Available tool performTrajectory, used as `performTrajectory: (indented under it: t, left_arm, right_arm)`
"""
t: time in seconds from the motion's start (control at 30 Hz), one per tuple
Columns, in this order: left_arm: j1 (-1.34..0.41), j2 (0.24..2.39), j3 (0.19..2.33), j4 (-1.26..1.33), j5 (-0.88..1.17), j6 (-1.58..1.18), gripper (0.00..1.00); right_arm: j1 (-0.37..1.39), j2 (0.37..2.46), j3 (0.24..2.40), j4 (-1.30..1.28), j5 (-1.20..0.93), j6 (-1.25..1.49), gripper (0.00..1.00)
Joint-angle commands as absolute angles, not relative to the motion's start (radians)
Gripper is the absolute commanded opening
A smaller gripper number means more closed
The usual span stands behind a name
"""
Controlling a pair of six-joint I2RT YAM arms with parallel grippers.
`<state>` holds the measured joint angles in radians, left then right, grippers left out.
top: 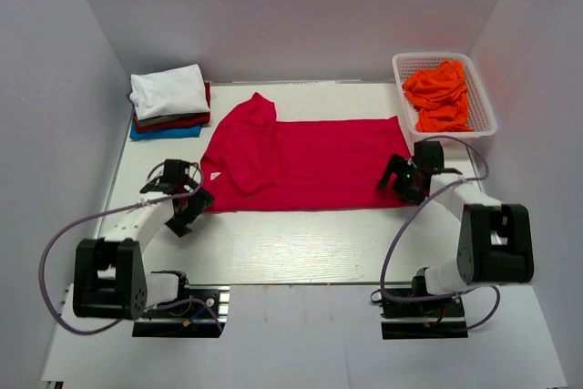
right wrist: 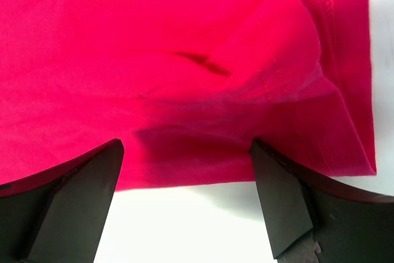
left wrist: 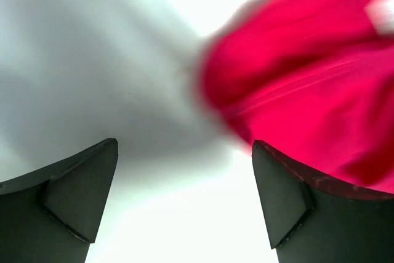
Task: Fold and stack the t-shirts
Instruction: Fold the flattened tshirt in 1/3 of the way
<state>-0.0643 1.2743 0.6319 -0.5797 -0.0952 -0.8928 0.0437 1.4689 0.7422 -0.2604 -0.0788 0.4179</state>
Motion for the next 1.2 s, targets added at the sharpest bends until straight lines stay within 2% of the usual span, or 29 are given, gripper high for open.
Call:
performTrajectory:
  t: [0.0, 0.2, 0.27, 0.43, 0.63, 0.83, 1.17]
  left_arm:
    - [-0.057, 1.163, 0.6, -0.843, -0.198, -0.956, 1.0]
    - [-0.075, 0.852, 0.672, -0.749, 0.027, -0.867, 1.0]
    - [-0.075, 0.838, 0.716, -0.709, 0.084, -0.819, 1.0]
    - [-0.093, 1.049, 0.77, -0.579, 0.288, -0.73, 1.0]
    - [-0.161, 1.198, 0.801, -0.428, 0.304, -0.741, 1.0]
    - [-0.259, 1.379, 0.876, -0.426, 0.265, -0.741, 0.86]
    - [-0.324, 1.514, 0.937, -0.494, 0.077, -0.741, 0.64]
  right_arm:
    - [0.037, 1.404, 0.596, -0.388, -0.093, 0.425, 0.9]
    - [0.058, 1.191, 0.633, -0.457, -0.147, 0.339, 0.9]
    - [0.066, 1.122, 0.679, -0.497, -0.12, 0.333, 0.9]
    - [0.066, 1.089, 0.797, -0.543, -0.063, 0.325, 0.9]
    - [0.063, 1.133, 0.825, -0.534, -0.038, 0.368, 0.9]
    - [0.06, 1.204, 0.847, -0.534, -0.041, 0.384, 0.9]
    - [0.06, 1.241, 0.861, -0.546, -0.005, 0.388, 0.9]
